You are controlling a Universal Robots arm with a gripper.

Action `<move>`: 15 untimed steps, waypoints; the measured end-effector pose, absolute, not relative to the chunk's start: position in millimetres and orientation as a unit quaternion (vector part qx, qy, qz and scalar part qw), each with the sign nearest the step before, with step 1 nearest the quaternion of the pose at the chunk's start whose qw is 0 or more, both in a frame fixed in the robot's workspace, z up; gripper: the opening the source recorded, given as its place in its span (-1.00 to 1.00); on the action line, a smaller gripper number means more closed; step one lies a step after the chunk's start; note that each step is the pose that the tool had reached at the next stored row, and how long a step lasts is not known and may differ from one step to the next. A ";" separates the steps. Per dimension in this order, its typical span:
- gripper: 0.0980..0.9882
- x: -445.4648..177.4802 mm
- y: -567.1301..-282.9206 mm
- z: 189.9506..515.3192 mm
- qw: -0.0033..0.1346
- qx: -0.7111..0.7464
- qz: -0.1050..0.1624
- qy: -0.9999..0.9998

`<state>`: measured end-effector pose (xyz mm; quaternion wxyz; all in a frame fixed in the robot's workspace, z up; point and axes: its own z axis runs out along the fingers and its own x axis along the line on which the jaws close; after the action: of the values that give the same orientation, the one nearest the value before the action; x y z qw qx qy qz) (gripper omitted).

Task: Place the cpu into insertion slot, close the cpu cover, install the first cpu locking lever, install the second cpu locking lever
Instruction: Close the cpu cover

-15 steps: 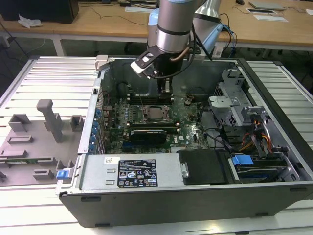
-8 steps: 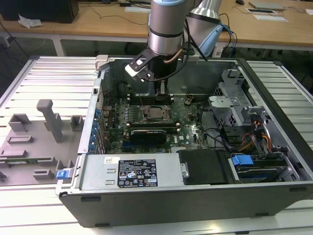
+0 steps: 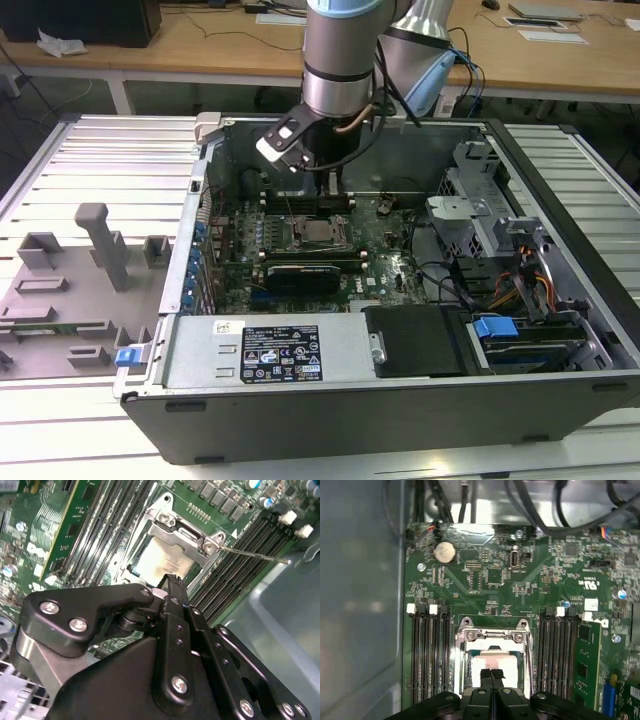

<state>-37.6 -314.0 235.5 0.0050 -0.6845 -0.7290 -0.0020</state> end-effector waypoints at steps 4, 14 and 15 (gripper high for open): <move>-0.98 -37.6 -314.0 235.5 0.005 -0.633 -0.002 -0.774; -0.98 -37.6 -314.0 235.5 0.005 -0.525 -0.001 -0.851; -0.98 -37.6 -314.0 235.5 0.005 -0.517 -0.001 -0.856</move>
<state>-37.6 -314.0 235.5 0.0051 -0.5167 -0.8561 -0.0006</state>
